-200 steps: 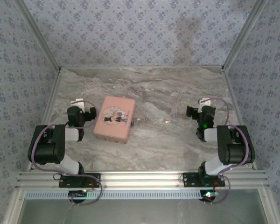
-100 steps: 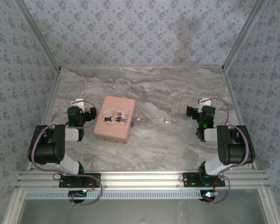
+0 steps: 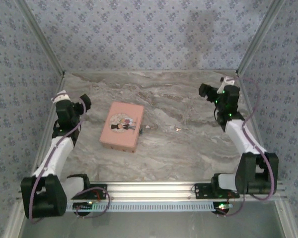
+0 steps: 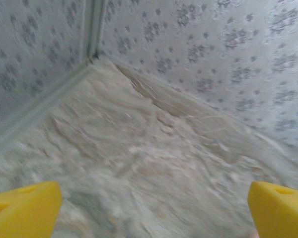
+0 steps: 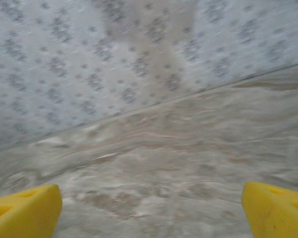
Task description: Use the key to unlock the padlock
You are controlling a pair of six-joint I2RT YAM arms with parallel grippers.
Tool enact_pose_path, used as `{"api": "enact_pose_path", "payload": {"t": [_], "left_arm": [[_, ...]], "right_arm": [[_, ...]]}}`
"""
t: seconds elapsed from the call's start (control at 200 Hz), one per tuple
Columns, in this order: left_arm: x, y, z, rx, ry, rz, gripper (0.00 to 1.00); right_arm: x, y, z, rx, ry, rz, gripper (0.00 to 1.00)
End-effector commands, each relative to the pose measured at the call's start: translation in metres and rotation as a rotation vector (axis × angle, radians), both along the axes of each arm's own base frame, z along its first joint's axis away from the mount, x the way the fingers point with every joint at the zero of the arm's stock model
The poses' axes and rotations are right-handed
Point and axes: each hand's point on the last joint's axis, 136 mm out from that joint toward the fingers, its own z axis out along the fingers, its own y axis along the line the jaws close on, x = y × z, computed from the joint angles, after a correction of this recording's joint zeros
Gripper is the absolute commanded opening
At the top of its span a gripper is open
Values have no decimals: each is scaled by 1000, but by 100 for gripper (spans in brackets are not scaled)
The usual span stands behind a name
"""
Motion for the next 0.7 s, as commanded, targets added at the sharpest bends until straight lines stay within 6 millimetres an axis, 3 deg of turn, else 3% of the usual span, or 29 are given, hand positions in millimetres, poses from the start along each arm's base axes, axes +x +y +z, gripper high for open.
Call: {"api": "enact_pose_path", "payload": {"t": [0.0, 0.13, 0.265, 0.34, 0.475, 0.695], "left_arm": [[-39, -41, -42, -230, 188, -68, 93], [-83, -77, -55, -261, 266, -141, 92], [-127, -94, -79, -272, 378, -153, 92], [-142, -105, -91, -288, 423, -179, 92], [-148, -129, -104, -344, 433, -235, 93], [-133, -164, -114, -360, 435, -309, 94]], "right_arm": [[-7, 75, -32, 138, 222, 270, 94], [3, 129, -41, 122, 310, 417, 94], [13, 185, -50, 116, 357, 551, 93], [16, 211, -60, 116, 392, 604, 93], [21, 249, -78, 137, 456, 683, 93], [21, 305, -103, 156, 551, 819, 90]]}}
